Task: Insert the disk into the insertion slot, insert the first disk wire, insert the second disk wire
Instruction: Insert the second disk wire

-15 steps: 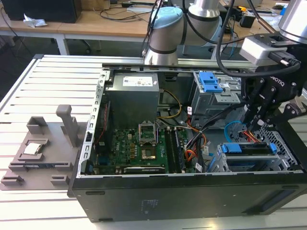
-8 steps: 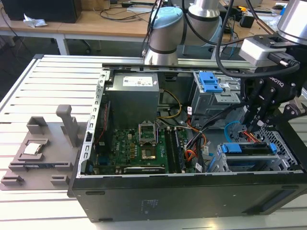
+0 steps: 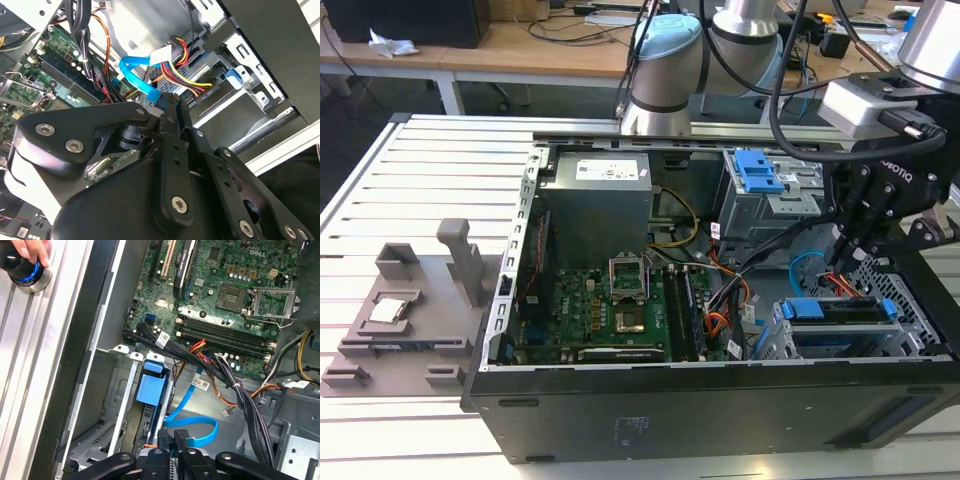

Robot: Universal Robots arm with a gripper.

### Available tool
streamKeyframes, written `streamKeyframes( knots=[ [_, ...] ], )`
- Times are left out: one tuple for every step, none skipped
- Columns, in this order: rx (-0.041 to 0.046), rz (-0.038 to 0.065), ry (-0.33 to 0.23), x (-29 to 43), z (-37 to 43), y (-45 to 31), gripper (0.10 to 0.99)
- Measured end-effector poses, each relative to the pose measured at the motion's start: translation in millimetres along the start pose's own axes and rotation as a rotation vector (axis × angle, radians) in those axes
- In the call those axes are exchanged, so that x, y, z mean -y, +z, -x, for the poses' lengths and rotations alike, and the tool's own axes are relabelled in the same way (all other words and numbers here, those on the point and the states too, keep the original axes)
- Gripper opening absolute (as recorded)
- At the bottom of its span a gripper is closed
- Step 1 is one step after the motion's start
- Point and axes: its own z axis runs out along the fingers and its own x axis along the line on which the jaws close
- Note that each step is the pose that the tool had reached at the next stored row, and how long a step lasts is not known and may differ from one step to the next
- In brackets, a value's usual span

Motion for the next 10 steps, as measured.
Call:
streamKeyframes(
  knots=[
    [0.0,0.0,0.0,-1.0,-3.8,0.5,0.165],
    [-0.0002,0.0,0.0,-2.6,-9.8,1.2,0.165],
    [-0.0001,0.0,0.0,-4.8,-18.2,3.4,0.165],
    [0.0001,0.0,0.001,-5.2,-19.8,4.7,0.165],
    [0.0006,0.0,0.004,-5.3,-20.3,6.0,0.165],
    [0.002,0.002,0.021,-5.3,-20.3,8.0,0.165],
    [0.0037,0.003,0.035,-5.2,-20.2,9.4,0.165],
    [0.0055,0.003,0.047,-5.1,-20.1,10.1,0.165],
    [0.0099,0.004,0.063,-5.1,-20.0,10.8,0.165],
    [0.0141,0.003,0.071,-5.1,-20.0,11.5,0.165]
  ],
)
